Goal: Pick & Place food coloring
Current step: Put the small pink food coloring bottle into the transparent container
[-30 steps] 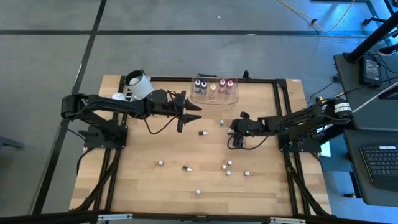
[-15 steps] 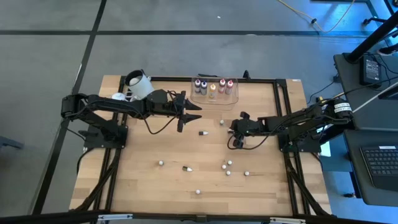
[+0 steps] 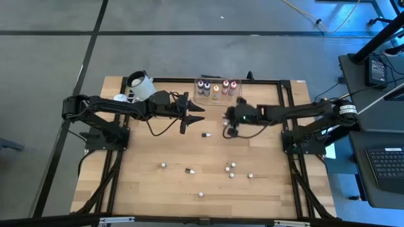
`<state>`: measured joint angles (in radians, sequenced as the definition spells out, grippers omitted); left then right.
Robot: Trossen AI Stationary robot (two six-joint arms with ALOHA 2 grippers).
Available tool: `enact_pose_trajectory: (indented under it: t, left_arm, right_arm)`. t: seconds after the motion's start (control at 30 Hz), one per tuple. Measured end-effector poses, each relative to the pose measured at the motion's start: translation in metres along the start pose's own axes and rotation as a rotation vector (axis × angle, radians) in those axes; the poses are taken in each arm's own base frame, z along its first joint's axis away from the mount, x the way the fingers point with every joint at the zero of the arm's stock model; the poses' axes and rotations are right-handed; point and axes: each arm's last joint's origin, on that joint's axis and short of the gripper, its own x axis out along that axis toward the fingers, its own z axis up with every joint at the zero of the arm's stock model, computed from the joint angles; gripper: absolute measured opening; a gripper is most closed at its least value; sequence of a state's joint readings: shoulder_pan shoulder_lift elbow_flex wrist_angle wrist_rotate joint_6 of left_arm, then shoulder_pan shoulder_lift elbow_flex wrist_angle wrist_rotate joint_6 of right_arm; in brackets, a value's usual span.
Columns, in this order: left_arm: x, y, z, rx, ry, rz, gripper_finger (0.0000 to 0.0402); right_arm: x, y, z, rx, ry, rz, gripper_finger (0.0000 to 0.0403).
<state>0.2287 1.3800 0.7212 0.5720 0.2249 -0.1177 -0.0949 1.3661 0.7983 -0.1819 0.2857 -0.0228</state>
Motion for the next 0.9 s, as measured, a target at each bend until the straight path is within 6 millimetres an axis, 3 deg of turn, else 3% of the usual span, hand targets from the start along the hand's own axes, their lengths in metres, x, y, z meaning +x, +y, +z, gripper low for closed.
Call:
enact_pose_trajectory:
  t: [0.13, 0.23, 0.43, 0.9]
  left_arm:
    - [0.000, 0.000, 0.000, 0.000, 0.000, 0.000, 0.0179]
    - [0.000, 0.000, 0.000, 0.000, 0.000, 0.000, 0.0180]
    - [0.000, 0.000, 0.000, 0.000, 0.000, 0.000, 0.0176]
    - [0.000, 0.001, 0.000, -0.001, 0.003, 0.022, 0.0178]
  right_arm:
    - [-0.006, -0.023, 0.031, -0.016, -0.107, -0.062, 0.0052]
    - [-0.004, -0.038, 0.037, -0.009, -0.193, -0.098, 0.0052]
    - [0.015, -0.057, 0.017, 0.041, -0.232, -0.088, 0.0054]
    - [0.095, -0.080, -0.021, 0.068, -0.097, -0.159, 0.0055]
